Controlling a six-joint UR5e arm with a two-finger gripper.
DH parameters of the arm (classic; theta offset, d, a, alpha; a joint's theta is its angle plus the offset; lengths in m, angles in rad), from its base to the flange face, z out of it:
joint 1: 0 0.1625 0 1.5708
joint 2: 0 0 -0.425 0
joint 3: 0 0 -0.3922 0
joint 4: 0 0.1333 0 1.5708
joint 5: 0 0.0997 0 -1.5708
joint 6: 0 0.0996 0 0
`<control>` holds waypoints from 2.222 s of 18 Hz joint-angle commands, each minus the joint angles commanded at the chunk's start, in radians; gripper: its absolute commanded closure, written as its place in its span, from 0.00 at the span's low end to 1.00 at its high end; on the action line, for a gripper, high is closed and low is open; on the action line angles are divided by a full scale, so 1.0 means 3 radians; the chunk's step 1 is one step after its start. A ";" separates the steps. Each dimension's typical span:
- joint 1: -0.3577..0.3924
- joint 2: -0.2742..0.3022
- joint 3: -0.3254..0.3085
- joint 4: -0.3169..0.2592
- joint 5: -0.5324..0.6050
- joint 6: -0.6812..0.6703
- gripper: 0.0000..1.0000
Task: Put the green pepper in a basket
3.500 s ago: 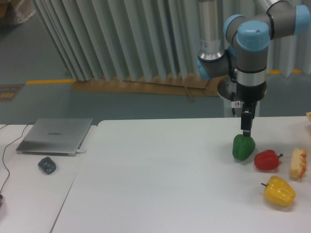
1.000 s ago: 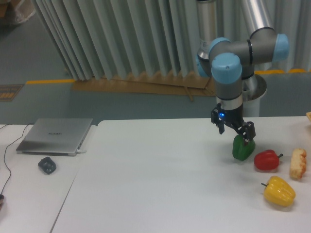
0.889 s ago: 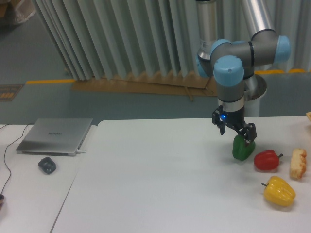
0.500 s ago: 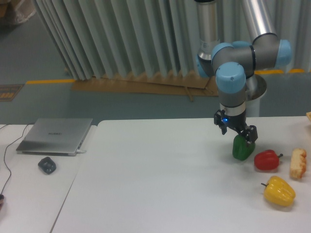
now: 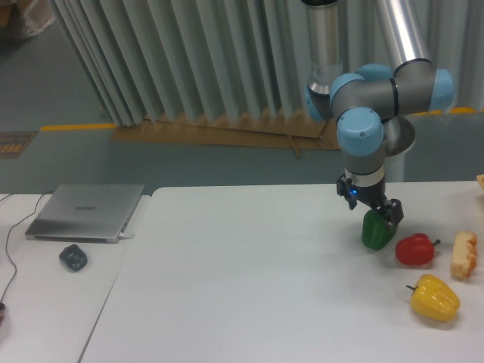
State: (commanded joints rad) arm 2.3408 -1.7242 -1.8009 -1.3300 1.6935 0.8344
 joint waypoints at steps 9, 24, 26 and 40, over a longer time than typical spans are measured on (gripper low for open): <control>-0.0010 -0.0087 -0.0020 0.0000 -0.0010 0.0026 0.00; -0.0168 -0.0128 -0.0112 0.0000 -0.0031 0.0026 0.00; -0.0163 -0.0128 -0.0143 0.0005 -0.0031 0.0036 0.00; -0.0173 -0.0077 -0.0102 0.0005 -0.0005 0.0174 0.00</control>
State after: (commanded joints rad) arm 2.2887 -1.7472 -1.8316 -1.3284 1.6920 0.8866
